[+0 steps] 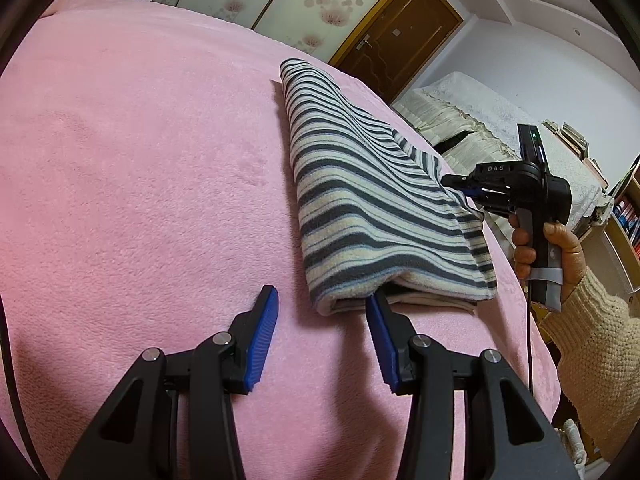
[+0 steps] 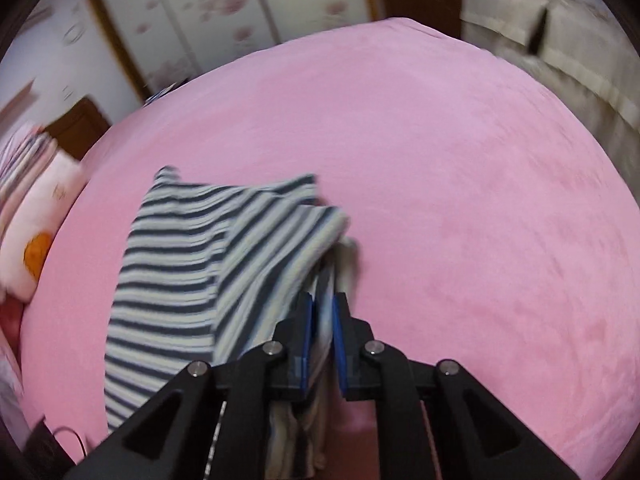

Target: Fold small clothes

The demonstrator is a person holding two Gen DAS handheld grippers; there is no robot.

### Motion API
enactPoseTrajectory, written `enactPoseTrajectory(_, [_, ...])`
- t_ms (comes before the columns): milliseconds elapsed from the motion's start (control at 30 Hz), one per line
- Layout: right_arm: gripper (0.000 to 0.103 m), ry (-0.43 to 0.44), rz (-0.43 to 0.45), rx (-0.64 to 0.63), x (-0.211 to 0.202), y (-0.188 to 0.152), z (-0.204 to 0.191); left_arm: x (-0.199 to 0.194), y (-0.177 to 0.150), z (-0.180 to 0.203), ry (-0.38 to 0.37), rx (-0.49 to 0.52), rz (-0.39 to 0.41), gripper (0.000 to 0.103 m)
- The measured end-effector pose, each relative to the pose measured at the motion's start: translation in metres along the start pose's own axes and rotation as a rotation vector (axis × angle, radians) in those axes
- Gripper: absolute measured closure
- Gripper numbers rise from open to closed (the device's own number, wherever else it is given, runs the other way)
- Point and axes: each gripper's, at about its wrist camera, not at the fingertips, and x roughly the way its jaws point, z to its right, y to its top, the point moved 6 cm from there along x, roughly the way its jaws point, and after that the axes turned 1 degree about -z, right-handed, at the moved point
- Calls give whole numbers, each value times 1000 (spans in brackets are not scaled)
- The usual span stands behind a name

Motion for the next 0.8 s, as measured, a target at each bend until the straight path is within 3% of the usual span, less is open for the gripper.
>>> enactPoseTrajectory(167, [91,92,-14,101,-3,0,14,1,0,1,3,1,-3,59])
enactPoseTrajectory(333, [81,171,-102,78,-3,-11,3,2,1,0,4,2,-5,58])
enactPoseTrajectory(400, [75,161,-118,38,-6,-20,-3,2,1,0,5,2,-5,58])
enactPoseTrajectory(533, [75,117,-146,-35,-7,-36,-14,3,1,1,13,8,-7,58])
enactPoseTrajectory(567, [76,103,-127,-49,-10,-38,-14,4,1,2,15,9,-7,58])
enactPoseTrajectory(633, [102,51,-88,-88,-13,-40,-12,5,1,4,21,12,-9,58])
enactPoseTrajectory(800, [100,-7,-112,-39,-6,-50,8,-1,7,10,42,24,-17,53])
